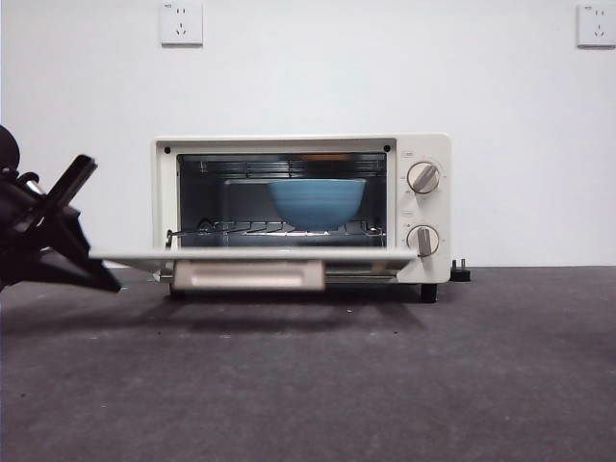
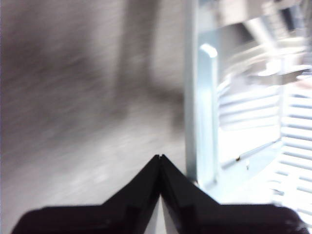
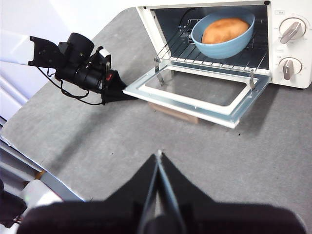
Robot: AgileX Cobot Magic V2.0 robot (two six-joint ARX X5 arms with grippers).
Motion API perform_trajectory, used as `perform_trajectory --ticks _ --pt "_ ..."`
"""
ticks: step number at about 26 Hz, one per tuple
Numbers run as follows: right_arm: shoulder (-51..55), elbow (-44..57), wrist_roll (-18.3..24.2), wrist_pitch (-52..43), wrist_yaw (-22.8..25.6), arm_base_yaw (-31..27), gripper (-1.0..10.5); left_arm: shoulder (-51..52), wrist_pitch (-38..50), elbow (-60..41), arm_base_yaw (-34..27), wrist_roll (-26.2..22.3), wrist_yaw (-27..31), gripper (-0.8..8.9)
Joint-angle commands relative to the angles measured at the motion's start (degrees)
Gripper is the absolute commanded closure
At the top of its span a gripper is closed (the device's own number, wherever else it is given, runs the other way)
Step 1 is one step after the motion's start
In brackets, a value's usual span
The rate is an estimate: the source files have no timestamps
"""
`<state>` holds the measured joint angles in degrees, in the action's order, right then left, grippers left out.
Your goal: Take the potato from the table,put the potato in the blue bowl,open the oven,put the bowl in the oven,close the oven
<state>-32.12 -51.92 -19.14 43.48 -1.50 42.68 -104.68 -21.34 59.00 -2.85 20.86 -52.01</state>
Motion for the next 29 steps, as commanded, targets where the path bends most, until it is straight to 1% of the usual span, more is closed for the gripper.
perform_trajectory --ticks 1,4,14,19,24,29 --pt "0.2 0.4 -1.0 -0.6 0.0 0.0 9.6 -0.4 1.2 0.5 0.5 2.7 -4.6 8.2" --pt "0.2 0.4 -1.7 -0.6 0.0 0.0 9.6 -0.4 1.3 1.7 0.5 3.8 -5.4 8.2" --pt "0.2 0.4 -1.9 -0.6 0.0 0.0 9.6 -0.4 1.3 9.0 0.5 7.4 -6.9 8.2" --pt "0.1 0.4 -1.9 -0.6 0.1 0.0 9.6 -0.4 1.4 14.6 0.9 8.8 -6.7 8.2" --pt "0.1 0.4 -2.2 -0.7 0.4 0.0 9.6 -0.4 1.4 19.1 1.0 9.8 -4.9 8.2" --pt "0.1 0.4 -2.3 -0.6 0.5 0.0 9.6 -0.4 3.3 22.3 1.1 10.8 -5.0 8.2"
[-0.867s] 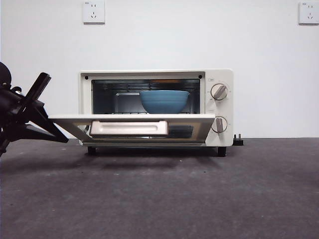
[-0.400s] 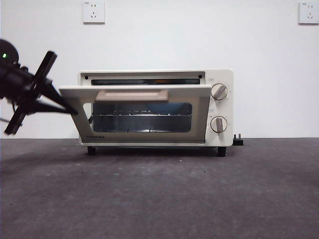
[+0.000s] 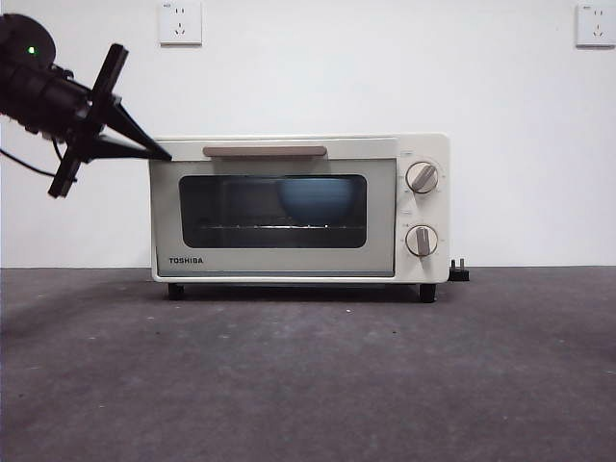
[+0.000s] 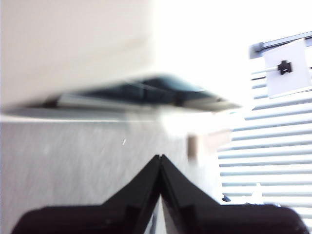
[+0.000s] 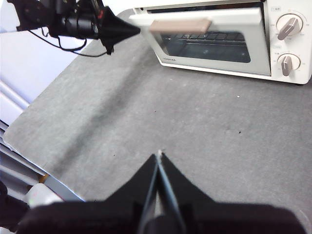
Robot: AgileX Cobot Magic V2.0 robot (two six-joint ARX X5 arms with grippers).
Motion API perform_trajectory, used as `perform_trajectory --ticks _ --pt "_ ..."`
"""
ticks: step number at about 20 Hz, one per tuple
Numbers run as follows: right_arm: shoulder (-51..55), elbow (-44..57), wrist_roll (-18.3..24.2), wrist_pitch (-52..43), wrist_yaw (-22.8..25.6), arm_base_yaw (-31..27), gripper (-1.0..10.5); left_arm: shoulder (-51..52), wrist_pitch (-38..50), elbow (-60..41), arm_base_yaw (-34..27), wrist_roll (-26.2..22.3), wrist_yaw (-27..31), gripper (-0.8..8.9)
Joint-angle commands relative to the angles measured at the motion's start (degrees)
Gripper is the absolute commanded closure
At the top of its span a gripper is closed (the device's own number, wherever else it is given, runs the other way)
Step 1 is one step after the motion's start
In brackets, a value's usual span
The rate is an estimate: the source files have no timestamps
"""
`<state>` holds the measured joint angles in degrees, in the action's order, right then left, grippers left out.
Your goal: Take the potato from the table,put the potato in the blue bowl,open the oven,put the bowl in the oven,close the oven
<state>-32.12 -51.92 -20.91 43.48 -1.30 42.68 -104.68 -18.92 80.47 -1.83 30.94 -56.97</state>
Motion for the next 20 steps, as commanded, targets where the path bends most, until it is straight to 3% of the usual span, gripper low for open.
perform_trajectory --ticks 1,6,9,14,20 --pt "0.1 0.4 -0.6 -0.6 0.3 0.0 9.6 -0.4 0.7 1.4 0.0 0.7 0.0 8.2" --pt "0.0 0.4 -0.5 0.4 0.5 0.0 9.6 -0.4 -0.6 1.9 0.1 0.7 -0.6 8.2" --pt "0.0 0.4 -0.5 1.6 3.1 0.0 9.6 -0.4 -3.8 1.9 0.4 -2.0 -0.9 8.2" --pt "0.0 0.4 -0.5 5.0 6.2 0.0 9.6 1.0 -13.4 1.9 1.5 -11.7 -1.0 8.2" --pt "0.0 0.4 -0.5 8.0 6.2 0.0 9.6 8.0 -27.7 1.8 4.0 -24.1 5.3 8.2"
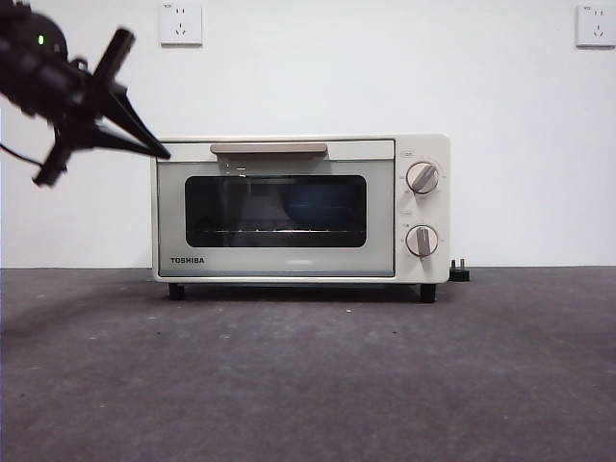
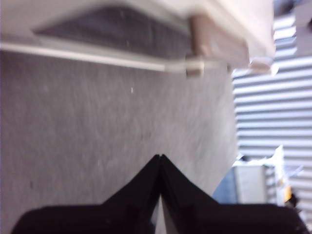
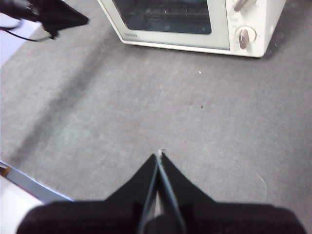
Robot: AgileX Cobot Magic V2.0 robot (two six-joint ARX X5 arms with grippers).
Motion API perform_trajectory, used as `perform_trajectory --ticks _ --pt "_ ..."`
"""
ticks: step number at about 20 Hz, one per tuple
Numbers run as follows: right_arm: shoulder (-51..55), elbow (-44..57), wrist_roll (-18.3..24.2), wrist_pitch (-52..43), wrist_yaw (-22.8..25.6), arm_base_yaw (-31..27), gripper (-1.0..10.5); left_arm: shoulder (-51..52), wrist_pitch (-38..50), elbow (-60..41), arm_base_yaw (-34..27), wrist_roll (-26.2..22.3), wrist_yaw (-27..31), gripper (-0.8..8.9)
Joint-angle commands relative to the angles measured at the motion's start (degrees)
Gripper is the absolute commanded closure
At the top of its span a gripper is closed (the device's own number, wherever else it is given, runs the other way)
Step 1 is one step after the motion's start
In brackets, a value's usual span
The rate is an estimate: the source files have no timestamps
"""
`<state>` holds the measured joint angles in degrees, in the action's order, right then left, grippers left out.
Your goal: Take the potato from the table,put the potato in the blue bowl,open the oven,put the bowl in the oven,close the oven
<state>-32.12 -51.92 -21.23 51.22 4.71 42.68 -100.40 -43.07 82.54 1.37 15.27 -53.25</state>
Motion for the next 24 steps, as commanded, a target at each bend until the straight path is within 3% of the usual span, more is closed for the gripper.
perform_trajectory --ticks 1,12,18,24 --pt "0.0 0.4 -0.2 0.5 0.2 0.0 9.6 6.6 -5.5 -0.2 1.5 -9.6 3.5 8.19" --pt "0.0 0.4 0.0 7.8 0.2 0.0 9.6 44.5 -8.2 -0.2 10.7 -9.7 29.5 8.18" --pt "0.0 0.4 0.0 14.5 0.2 0.0 9.6 54.3 -8.4 -0.2 10.7 -9.7 29.3 8.18" --pt "0.0 0.4 0.0 18.4 0.2 0.0 9.6 52.8 -8.5 -0.2 10.7 -9.7 29.3 8.18"
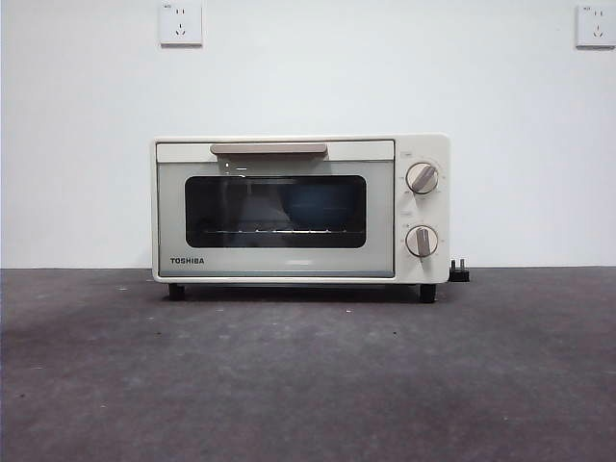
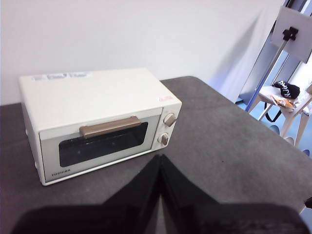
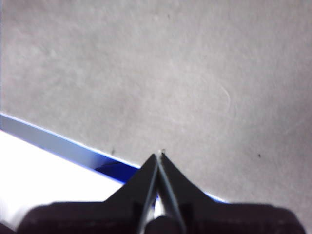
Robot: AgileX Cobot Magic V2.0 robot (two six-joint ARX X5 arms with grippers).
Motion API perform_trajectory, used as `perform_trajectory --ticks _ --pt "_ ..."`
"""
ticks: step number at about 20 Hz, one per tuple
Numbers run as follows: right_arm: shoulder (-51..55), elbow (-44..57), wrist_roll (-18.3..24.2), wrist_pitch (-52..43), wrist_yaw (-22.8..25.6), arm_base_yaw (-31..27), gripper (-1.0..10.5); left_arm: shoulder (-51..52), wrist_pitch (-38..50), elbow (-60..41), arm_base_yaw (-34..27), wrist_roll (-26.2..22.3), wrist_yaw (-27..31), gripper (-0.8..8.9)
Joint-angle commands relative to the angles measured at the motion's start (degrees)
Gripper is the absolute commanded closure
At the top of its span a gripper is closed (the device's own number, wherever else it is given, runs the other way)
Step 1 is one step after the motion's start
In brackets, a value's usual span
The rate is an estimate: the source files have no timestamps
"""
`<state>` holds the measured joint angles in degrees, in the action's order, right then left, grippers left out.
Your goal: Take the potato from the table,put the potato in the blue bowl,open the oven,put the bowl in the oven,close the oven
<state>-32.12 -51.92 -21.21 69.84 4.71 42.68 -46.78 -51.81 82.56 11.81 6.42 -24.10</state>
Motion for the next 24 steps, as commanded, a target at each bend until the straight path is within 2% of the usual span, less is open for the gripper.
perform_trajectory --ticks 1,2,6,7,9,10,12,14,16,17,19,21,24 --pt "0.0 0.4 0.0 -0.2 0.2 0.0 9.6 -2.0 0.3 -0.3 0.2 -1.1 0.2 8.18" --pt "0.0 0.4 0.0 -0.2 0.3 0.0 9.6 -2.9 0.3 -0.3 0.1 -2.7 0.5 8.18" --pt "0.0 0.4 0.0 -0.2 0.3 0.0 9.6 -5.3 1.7 -2.0 0.0 -21.8 5.1 8.18" --pt "0.0 0.4 0.0 -0.2 0.3 0.0 9.6 -4.9 4.7 -4.4 -0.1 -25.1 5.1 8.18" --pt "0.0 0.4 0.0 -0.2 0.3 0.0 9.6 -1.7 15.6 -12.4 -0.6 -27.2 5.1 8.18" --pt "0.0 0.4 0.0 -0.2 0.2 0.0 9.6 0.4 22.8 -17.4 -1.0 -26.4 5.1 8.18" --pt "0.0 0.4 0.0 -0.2 0.3 0.0 9.6 5.7 42.8 -30.1 -3.3 -19.3 7.1 8.18" --pt "0.0 0.4 0.0 -0.2 0.3 0.0 9.6 10.3 58.1 -40.6 -5.6 -13.2 15.8 8.18" --pt "0.0 0.4 0.0 -0.2 0.3 0.0 9.6 14.3 69.1 -50.0 -6.8 -10.9 23.7 8.18" --pt "0.0 0.4 0.0 -0.1 0.3 0.0 9.6 16.2 72.4 -54.1 -7.2 -9.6 26.2 8.17" --pt "0.0 0.4 0.0 -0.2 0.3 0.0 9.6 20.3 73.5 -61.2 -8.5 -6.9 29.4 8.18" --pt "0.0 0.4 0.0 -0.1 0.3 0.0 9.6 24.3 72.7 -67.0 -10.3 -3.3 28.5 8.18" --pt "0.0 0.4 0.0 -0.1 0.3 0.0 9.6 30.7 69.3 -74.6 -12.0 -1.6 28.2 8.18"
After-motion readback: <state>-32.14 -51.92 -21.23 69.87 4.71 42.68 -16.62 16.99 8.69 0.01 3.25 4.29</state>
